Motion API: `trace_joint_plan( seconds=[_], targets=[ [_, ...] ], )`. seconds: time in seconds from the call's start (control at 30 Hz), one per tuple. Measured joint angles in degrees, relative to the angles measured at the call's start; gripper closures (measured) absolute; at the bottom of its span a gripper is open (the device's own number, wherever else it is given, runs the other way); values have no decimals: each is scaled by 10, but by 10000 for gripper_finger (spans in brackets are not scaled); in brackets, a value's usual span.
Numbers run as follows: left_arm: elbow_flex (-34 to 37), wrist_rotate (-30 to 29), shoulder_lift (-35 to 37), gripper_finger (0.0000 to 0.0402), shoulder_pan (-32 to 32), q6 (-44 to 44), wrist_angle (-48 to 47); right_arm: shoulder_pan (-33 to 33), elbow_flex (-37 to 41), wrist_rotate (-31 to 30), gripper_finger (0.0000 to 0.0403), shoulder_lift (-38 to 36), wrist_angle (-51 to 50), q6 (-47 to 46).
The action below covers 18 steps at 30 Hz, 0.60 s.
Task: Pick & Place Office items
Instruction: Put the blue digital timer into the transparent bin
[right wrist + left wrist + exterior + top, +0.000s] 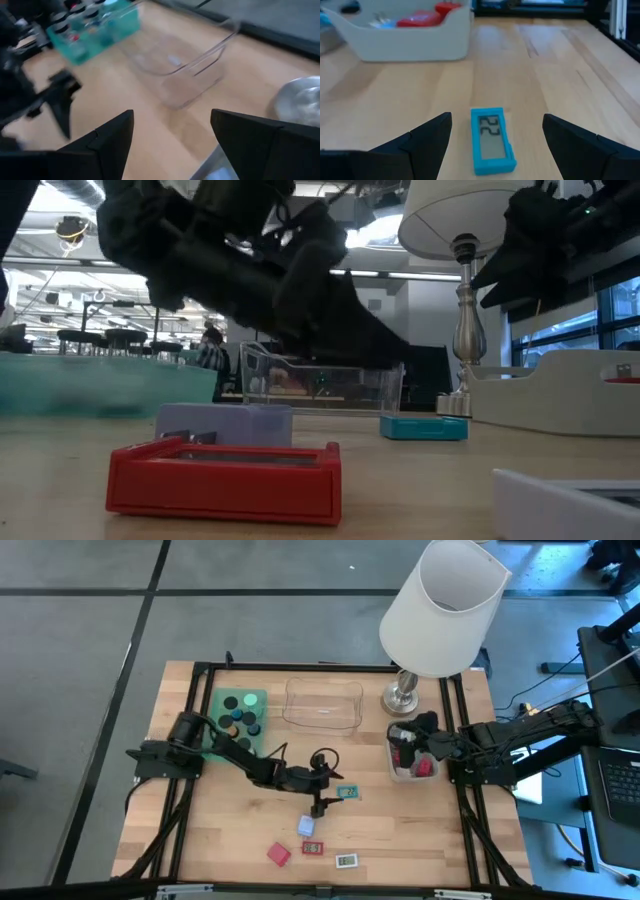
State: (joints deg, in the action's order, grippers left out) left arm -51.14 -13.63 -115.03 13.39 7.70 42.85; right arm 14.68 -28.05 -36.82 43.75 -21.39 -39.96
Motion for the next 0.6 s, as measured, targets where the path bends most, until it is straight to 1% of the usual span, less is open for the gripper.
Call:
trace_joint_plan(
  seconds=[0.13, 0.23, 0.43, 0.53, 0.6],
  targets=[
    [-26, 9, -35, 91, 0, 0, -1, 0, 0, -45, 135, 0, 0, 1],
    [-47, 9, -58, 91, 0, -5, -25, 0, 0, -59, 135, 0, 0, 1],
    [-76, 0, -85, 91, 0, -3, -83, 0, 0, -59, 135, 0, 0, 1],
    [-79, -9, -84, 91, 0, 29, -102, 0, 0, -58, 135, 0, 0, 1],
    [-79, -3, -81, 94, -1, 44, -112, 0, 0, -58, 135, 0, 0, 2]
  ],
)
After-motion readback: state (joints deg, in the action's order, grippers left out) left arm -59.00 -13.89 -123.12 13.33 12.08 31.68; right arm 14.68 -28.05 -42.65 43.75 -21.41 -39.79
